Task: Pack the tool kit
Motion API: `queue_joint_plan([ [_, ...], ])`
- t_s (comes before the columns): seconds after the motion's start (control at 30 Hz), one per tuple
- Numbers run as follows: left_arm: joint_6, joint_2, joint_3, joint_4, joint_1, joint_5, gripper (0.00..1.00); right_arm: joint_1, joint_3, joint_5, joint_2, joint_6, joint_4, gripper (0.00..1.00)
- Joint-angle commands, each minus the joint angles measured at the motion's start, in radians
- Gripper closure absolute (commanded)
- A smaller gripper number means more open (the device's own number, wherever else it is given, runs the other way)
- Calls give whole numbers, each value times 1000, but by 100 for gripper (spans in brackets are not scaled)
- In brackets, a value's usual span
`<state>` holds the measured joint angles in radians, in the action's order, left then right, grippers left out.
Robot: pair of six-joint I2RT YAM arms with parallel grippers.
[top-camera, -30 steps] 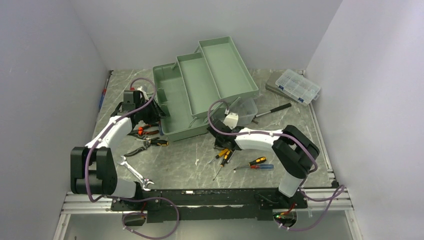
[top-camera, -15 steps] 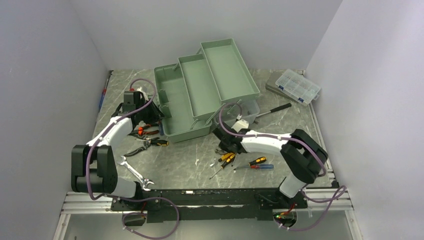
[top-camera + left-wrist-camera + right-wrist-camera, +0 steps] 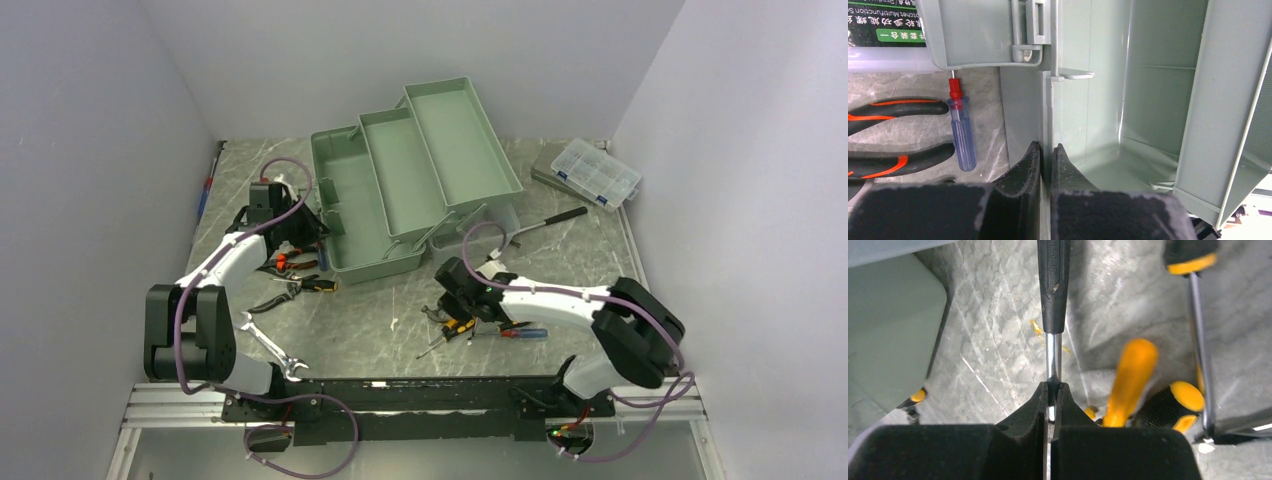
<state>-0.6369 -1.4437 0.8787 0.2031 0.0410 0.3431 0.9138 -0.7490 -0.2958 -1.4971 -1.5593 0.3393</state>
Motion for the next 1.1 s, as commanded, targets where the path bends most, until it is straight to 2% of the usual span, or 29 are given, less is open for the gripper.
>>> queue_joint_plan([
  [0.0, -17, -19, -1, -107, 23, 33, 100, 14, 80, -59, 129, -151, -75, 100],
  [0.3, -21, -53, 48, -118, 73, 26, 99, 25, 28, -112, 201, -60, -38, 100],
  [0.4, -22, -77, 60, -142, 86, 48, 96, 58, -20, -187, 223, -31, 43, 100],
  [0.47, -13, -81, 70, -129, 86, 48, 88, 80, -47, -220, 233, -36, 94, 100],
  [0.53, 0, -58, 64, -105, 87, 18, 67, 103, -55, -245, 251, -52, 110, 100],
  [0.6, 10, -20, 53, -84, 85, -11, 52, 123, -56, -265, 271, -68, 114, 100],
  [0.7, 18, 31, 49, -48, 78, -24, 39, 149, -71, -306, 293, -90, 149, 100],
  [0.87, 43, 128, 55, 34, 46, -28, 34, 164, -139, -364, 319, -122, 281, 100],
  [1.07, 57, 246, 40, 100, 23, -15, 31, 178, -272, -503, 346, -194, 540, 100],
])
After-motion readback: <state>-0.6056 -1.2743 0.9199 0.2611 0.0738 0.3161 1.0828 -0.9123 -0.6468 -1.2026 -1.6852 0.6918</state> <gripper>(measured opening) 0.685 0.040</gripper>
